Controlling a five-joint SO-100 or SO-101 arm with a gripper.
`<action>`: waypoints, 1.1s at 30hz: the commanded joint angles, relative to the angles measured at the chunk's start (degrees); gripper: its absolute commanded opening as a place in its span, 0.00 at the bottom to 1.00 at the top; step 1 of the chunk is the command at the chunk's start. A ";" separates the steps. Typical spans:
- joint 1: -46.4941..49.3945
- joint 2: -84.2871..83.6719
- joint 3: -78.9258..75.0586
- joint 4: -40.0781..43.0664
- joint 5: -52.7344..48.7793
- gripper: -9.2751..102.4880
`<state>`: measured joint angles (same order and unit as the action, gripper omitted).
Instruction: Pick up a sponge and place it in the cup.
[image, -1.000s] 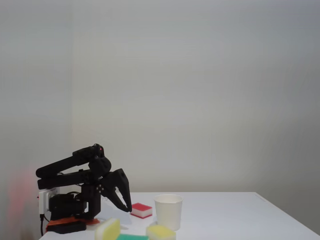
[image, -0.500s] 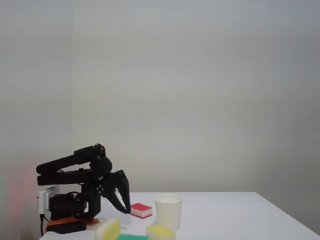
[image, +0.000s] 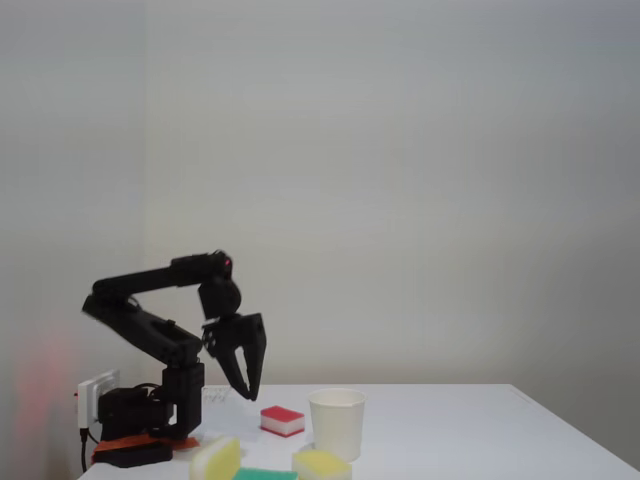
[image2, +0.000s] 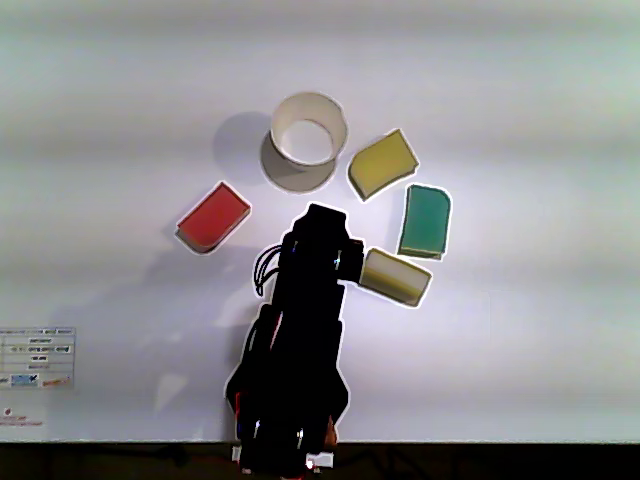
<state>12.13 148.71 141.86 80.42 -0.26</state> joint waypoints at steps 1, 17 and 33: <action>2.64 -7.56 -12.04 2.46 0.18 0.08; 10.72 -43.77 -39.81 -3.60 -0.18 0.11; 11.07 -54.84 -36.91 -17.93 0.09 0.12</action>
<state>22.94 93.34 104.50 62.75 -0.18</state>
